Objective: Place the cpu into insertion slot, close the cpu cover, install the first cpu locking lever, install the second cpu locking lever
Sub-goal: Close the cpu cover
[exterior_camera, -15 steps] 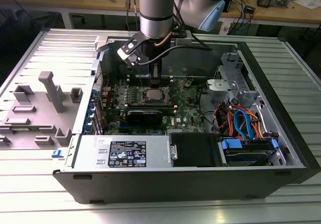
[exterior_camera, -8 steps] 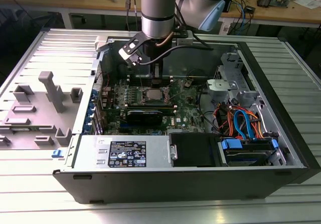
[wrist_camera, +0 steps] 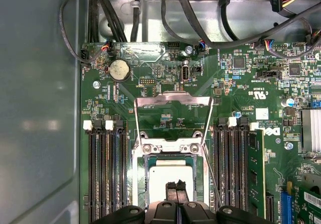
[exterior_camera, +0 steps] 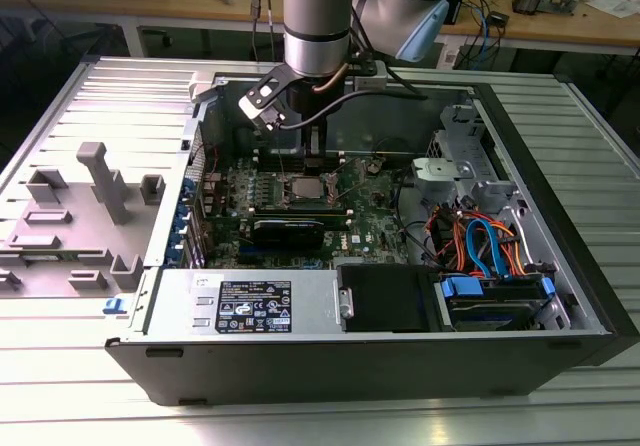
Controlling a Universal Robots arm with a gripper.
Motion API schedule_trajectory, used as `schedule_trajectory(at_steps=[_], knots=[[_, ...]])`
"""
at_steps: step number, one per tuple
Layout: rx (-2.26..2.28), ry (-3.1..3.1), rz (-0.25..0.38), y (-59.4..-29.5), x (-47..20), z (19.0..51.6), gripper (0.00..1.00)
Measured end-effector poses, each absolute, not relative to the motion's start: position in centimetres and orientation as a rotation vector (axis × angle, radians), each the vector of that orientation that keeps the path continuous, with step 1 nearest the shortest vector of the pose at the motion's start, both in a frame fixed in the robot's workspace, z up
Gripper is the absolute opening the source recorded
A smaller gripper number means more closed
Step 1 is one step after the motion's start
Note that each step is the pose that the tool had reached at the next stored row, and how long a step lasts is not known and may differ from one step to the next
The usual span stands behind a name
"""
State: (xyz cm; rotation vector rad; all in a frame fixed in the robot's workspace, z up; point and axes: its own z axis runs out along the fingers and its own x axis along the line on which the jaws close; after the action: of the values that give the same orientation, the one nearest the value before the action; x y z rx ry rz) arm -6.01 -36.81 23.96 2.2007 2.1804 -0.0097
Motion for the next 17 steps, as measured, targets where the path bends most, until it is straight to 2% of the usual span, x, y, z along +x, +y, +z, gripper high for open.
schedule_trajectory(at_steps=[17], knots=[[2.201,2.180,-0.009,-36.81,-6.00,24.94,0.11]])
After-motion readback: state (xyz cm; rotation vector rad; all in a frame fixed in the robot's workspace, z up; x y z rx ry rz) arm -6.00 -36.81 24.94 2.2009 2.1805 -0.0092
